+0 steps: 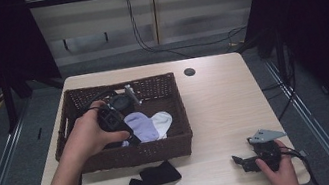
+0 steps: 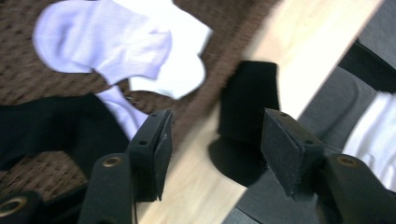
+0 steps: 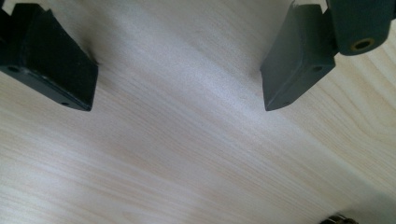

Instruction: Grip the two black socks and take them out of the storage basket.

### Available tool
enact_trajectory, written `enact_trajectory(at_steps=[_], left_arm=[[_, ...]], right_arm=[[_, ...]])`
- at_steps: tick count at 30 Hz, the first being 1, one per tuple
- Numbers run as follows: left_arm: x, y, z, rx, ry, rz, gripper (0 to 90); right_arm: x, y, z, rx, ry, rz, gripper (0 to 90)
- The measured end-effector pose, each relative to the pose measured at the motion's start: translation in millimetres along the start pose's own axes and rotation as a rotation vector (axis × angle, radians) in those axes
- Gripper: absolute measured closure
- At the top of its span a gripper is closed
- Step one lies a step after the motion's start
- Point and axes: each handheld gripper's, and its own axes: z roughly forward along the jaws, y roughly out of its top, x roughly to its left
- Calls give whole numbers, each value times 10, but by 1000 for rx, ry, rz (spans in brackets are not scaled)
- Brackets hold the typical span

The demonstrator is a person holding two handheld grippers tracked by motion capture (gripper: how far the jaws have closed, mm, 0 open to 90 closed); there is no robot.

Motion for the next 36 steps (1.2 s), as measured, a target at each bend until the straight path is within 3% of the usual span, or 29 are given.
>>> enact_trajectory(at_steps=[13, 19, 24, 29, 36], left_arm=[[482, -65, 204, -17, 50, -144, 369], [682, -65, 323, -17, 98, -183, 369], [824, -91, 444, -16, 106, -214, 371], [988, -160, 545, 3, 143, -244, 371], [1235, -296, 738, 26, 146, -303, 366]], right_arm=[[3, 0, -1, 2, 0, 3, 102], [1, -1, -2, 3, 0, 1, 103], [2, -1, -2, 3, 1, 1, 103], [2, -1, -2, 3, 1, 1, 103], [2, -1, -2, 3, 0, 0, 102]])
